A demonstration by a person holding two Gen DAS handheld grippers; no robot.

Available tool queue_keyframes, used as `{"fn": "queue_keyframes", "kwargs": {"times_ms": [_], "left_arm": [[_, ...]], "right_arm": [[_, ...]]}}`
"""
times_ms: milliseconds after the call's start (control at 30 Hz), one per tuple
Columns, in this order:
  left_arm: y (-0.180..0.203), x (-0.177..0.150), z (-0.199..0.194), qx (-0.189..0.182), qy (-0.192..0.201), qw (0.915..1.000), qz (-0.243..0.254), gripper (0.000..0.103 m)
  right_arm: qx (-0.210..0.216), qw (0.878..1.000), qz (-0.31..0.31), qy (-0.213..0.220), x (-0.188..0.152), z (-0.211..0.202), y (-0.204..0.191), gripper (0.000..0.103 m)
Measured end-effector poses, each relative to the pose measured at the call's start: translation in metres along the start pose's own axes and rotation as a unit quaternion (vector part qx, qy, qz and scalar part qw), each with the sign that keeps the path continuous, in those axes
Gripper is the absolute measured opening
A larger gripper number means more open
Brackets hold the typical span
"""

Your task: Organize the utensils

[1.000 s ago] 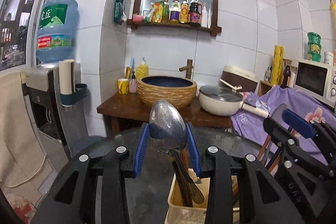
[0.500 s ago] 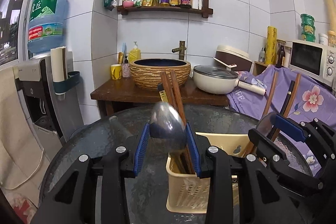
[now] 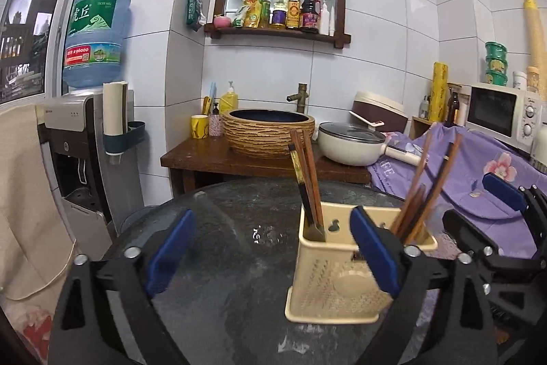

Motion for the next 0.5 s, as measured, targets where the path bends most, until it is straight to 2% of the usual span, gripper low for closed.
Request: {"fn": "queue_keyframes", "kwargs": {"times_ms": [67, 200, 267, 500], "left_arm": [[0.0, -0.009, -0.015, -0.005, 0.003, 1.0, 0.007, 0.097], [0.001, -0.032, -0.045, -0.004, 0.004, 0.9998, 0.021, 0.097], [0.001, -0.049, -0.064, -0.007, 0.002, 0.9997, 0.025, 0.097], [0.005, -0.097, -0.118, -0.015, -0.023, 0.9996, 0.01, 0.097]], "right_arm": [[0.006, 1.0, 0.017, -0.001, -0.004, -0.019, 0.004, 0.085], [0.027, 0.999, 0.03, -0.008, -0.019, -0.056, 0.002, 0.087], [0.035, 0.999, 0.036, -0.015, -0.032, -0.078, -0.001, 0.092], [0.077, 0.99, 0.108, -0.055, -0.091, -0.141, -0.009, 0.095]]}}
Point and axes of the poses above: each gripper's, at about its wrist camera, not at the fingertips, and z roughly the way its jaws point, y to its right, x to its top, the point moved 5 cm from there along z, roughly the way its jaws point, and after that the axes turned 1 degree about y, right-handed, at the moved point
